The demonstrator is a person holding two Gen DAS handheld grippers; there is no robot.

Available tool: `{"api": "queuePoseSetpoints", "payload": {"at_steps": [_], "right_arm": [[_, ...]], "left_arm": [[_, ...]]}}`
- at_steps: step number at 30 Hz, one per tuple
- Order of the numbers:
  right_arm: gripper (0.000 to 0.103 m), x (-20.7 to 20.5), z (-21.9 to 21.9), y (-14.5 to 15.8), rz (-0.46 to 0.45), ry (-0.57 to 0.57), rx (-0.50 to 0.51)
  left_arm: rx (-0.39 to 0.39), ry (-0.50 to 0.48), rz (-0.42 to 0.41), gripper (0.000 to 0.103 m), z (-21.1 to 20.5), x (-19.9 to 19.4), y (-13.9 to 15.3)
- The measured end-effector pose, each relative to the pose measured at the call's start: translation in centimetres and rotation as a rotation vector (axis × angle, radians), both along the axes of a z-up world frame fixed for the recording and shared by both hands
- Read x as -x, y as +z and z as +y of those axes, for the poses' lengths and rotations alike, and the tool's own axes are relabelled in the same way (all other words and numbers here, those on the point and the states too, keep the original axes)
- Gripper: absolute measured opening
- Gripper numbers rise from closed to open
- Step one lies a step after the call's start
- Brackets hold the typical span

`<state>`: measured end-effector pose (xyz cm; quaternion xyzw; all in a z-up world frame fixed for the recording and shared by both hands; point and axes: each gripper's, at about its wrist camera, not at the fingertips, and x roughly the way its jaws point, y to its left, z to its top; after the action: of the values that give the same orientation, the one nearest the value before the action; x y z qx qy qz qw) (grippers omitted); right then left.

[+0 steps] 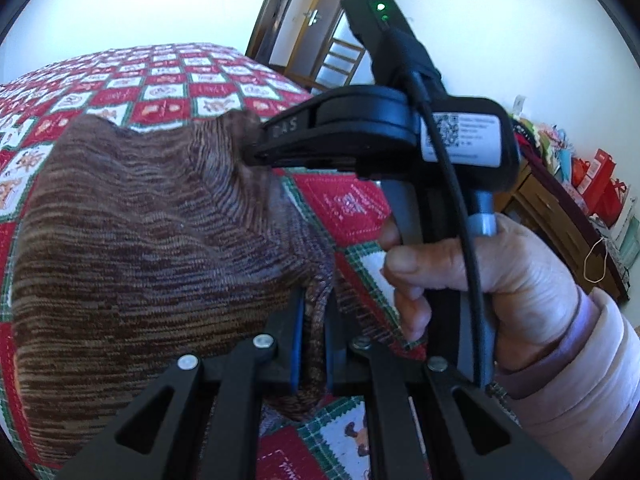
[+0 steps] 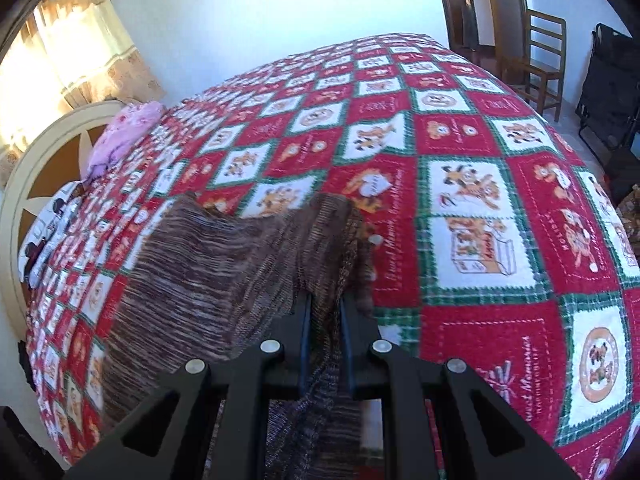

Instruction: Fold small clothes

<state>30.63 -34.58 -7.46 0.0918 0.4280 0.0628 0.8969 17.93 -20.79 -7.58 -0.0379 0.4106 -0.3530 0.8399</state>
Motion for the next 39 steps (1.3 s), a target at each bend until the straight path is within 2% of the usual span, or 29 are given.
{"api": "queuePoseSetpoints", "payload": {"at_steps": [6, 11, 12, 14, 16, 18, 22, 25, 26, 27, 28, 29, 32, 37, 38, 39], "right_arm": [[0.009, 0.3, -2.3, -1.9, 0.019, -0.067, -0.051], [0.009, 1.0, -2.3, -2.4, 0.015, -0.094, -0.018], [0.009, 1.1, -2.2, -2.4, 0.016, -0.096, -0.012], [0.009, 1.8, -2.1, -2.2, 0.011, -0.099, 0.0], [0.009, 2.8, -2.2, -1.9, 0.013, -0.101, 0.009], [0.01, 4.1, -2.4, -1.4, 0.006, -0.123, 0.021], [0.01, 7.7, -2.8, -0.1, -0.038, -0.14, -0.023], [0.012, 10.6, -2.8, 0.8, -0.053, -0.137, -0.121], [0.019, 11.7, -2.5, 1.0, -0.062, -0.127, -0.166], [0.042, 12.3, -2.3, 1.1, -0.068, -0.119, -0.189], [0.057, 13.3, -1.9, 1.3, -0.086, -0.112, -0.223], [0.08, 14.6, -1.4, 1.5, -0.118, -0.116, -0.253], [0.081, 16.6, 0.5, 1.7, -0.131, -0.117, -0.266], [0.081, 18.3, 5.4, 1.4, -0.125, -0.081, -0.078], [0.078, 18.1, 6.4, 1.0, -0.108, -0.079, -0.03], [0.069, 17.8, 6.6, 0.6, -0.092, -0.084, -0.005]], "left_arm": [[-0.051, -0.006, 0.001, 0.009, -0.7, 0.6, -0.6], [-0.095, -0.007, -0.01, 0.012, -1.4, 0.9, -0.6], [-0.103, -0.011, -0.014, 0.015, -1.5, 1.1, -0.5], [-0.093, -0.039, 0.015, 0.031, -1.3, 1.5, -0.5], [-0.077, -0.081, 0.028, 0.055, -0.5, 2.5, -0.2], [-0.081, -0.1, -0.003, 0.064, 0.6, 3.8, 0.1], [-0.116, -0.101, -0.068, 0.067, 4.2, 5.8, 0.8], [-0.1, -0.047, -0.078, 0.067, 8.0, 5.3, 1.1], [-0.094, -0.013, -0.074, 0.067, 9.5, 4.9, 1.2], [-0.085, 0.015, -0.066, 0.067, 10.5, 4.1, 1.1], [-0.067, 0.047, -0.052, 0.067, 12.0, 3.6, 1.1], [-0.064, 0.075, -0.047, 0.067, 12.9, 3.4, 1.1], [-0.1, 0.178, -0.05, 0.07, 15.1, 2.0, 0.9], [-0.119, 0.254, -0.067, 0.07, 16.5, 1.6, 0.6], [-0.123, 0.255, -0.071, 0.07, 16.3, 1.5, 0.6], [-0.126, 0.255, -0.078, 0.07, 16.1, 1.6, 0.7]]}}
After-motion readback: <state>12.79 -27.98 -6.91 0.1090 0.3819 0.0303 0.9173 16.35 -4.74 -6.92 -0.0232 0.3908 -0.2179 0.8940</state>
